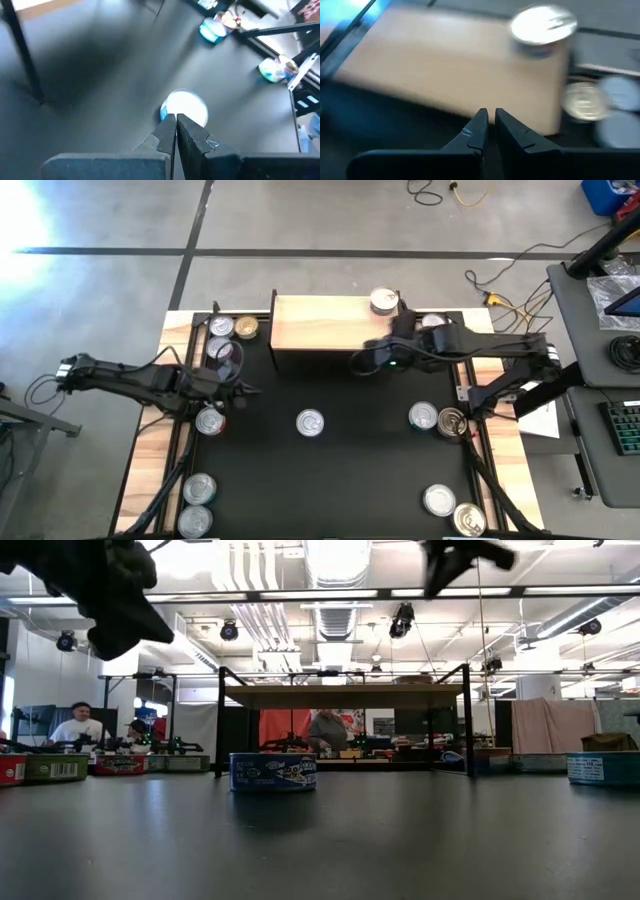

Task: Stack canned seafood by type on shelf
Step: Stack the top blue and pink tuna can on top of the blue and pink tuna can

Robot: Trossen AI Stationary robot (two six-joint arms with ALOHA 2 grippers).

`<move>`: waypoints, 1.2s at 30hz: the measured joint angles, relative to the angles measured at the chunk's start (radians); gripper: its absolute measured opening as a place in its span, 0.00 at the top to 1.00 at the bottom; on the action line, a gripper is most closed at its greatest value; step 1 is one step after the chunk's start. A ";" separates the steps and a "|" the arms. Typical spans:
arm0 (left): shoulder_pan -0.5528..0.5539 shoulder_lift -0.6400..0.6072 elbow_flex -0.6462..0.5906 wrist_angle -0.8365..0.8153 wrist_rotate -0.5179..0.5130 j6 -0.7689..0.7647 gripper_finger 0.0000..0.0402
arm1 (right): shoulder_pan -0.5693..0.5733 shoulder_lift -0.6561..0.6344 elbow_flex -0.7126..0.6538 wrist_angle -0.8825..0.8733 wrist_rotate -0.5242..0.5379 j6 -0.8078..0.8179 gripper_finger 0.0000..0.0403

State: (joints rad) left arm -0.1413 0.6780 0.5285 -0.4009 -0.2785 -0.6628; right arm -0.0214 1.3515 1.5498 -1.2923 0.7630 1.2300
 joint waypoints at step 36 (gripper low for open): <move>-0.013 0.087 0.360 -0.583 -0.262 0.262 1.00 | -0.653 -0.370 -0.977 0.951 -0.281 0.593 0.95</move>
State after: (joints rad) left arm -0.1539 0.7647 0.8886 -0.9837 -0.5404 -0.4012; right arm -0.6742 0.9816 0.5732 -0.3414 0.4819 1.8232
